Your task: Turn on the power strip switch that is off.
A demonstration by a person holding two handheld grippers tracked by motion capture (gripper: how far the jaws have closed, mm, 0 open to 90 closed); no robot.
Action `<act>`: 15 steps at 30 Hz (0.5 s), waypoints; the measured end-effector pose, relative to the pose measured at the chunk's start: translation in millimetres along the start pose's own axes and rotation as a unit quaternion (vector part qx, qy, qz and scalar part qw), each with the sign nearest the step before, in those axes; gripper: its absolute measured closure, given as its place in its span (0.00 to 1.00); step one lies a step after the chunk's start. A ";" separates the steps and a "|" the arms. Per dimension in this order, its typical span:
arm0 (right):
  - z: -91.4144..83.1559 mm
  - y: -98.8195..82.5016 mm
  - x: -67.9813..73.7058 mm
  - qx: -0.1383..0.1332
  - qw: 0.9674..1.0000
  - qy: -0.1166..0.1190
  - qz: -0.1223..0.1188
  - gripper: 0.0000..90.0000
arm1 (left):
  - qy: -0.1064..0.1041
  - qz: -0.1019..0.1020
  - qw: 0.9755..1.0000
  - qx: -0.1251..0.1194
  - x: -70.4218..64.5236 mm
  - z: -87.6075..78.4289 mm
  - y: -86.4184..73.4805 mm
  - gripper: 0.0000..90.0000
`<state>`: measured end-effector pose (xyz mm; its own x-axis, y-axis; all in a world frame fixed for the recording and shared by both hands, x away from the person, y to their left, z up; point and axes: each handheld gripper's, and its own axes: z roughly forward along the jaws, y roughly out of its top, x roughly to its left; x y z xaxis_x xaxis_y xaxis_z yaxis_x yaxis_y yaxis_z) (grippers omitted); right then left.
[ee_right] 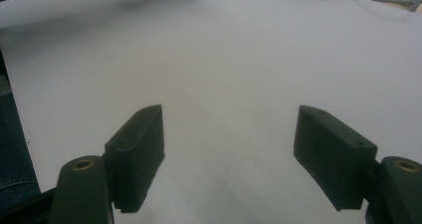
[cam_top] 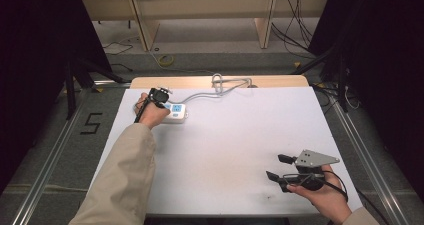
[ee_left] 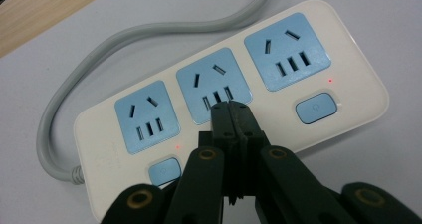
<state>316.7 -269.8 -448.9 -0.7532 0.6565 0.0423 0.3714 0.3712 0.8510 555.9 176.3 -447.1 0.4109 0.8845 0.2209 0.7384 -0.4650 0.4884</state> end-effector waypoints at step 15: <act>0.0 0.1 -0.3 0.001 1.000 0.000 0.000 0.32 | 0.003 0.002 1.000 0.000 -1.5 0.9 0.6 1.00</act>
<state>317.1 -269.9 -448.9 -0.7535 0.6560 0.0423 0.3720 0.3724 0.8502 556.2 174.6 -447.8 0.4109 0.8825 0.2288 0.7370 -0.4693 0.4865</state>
